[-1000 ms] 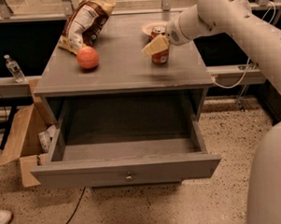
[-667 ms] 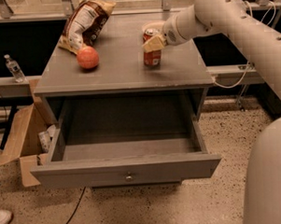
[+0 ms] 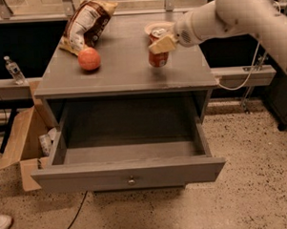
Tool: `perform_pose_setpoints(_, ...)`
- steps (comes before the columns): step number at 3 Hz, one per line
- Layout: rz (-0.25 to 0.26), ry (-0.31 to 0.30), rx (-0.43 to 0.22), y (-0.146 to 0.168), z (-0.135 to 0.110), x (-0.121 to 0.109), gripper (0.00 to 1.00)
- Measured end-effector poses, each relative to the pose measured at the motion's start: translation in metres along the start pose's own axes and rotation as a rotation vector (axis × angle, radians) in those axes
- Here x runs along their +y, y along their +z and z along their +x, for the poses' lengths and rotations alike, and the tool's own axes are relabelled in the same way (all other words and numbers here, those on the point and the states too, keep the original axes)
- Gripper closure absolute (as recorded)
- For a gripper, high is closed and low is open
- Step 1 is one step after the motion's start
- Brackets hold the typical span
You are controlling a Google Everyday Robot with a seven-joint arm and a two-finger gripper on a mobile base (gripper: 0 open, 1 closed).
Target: Place coke can into top drawer
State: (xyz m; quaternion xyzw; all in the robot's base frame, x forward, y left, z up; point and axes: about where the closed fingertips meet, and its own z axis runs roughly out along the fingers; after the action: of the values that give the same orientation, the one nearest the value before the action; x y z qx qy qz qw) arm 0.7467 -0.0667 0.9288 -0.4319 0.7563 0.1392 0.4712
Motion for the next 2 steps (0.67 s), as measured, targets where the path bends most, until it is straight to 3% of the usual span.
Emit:
perform_pose_setpoints(1, -0.023, -0.043, -0.008, -0.0655, 0.0009, 0.0222, 1.0)
perform_pose_setpoints(2, -0.029, -0.05, -0.001, -0.0656, 0.0013, 0.0237, 1.0)
